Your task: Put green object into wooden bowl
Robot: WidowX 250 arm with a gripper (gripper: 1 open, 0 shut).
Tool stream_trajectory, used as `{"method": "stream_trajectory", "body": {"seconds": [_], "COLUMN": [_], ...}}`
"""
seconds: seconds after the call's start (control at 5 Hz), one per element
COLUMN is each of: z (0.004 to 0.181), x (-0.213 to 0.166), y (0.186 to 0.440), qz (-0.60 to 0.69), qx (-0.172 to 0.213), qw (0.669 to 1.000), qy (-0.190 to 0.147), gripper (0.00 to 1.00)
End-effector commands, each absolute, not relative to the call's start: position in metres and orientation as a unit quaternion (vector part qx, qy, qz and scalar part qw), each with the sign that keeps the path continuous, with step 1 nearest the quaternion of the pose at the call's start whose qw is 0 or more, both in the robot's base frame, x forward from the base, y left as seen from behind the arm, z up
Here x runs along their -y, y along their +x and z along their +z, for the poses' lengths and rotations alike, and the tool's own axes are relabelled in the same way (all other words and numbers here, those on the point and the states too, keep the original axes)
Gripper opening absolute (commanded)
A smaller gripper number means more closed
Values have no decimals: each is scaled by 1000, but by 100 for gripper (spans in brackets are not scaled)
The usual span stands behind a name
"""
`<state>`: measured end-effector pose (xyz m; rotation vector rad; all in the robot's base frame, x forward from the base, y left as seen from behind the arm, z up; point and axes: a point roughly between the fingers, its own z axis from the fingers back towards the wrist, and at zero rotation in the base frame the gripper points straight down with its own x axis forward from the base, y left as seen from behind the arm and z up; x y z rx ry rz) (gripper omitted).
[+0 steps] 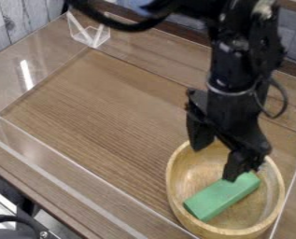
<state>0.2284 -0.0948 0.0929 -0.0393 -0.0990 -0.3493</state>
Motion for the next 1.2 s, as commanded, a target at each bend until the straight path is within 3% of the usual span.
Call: {"method": "stream_trajectory", "body": {"seconds": [0.0, 0.4, 0.6, 1.0], "z": [116, 120, 113, 94], "x": [92, 95, 98, 105], "y": [243, 258, 267, 258], "qz": [-158, -143, -160, -125], "qx": [90, 101, 86, 70], "qw": [983, 984, 983, 989], "qy": [-21, -26, -33, -36], "gripper": [100, 100, 100, 100]}}
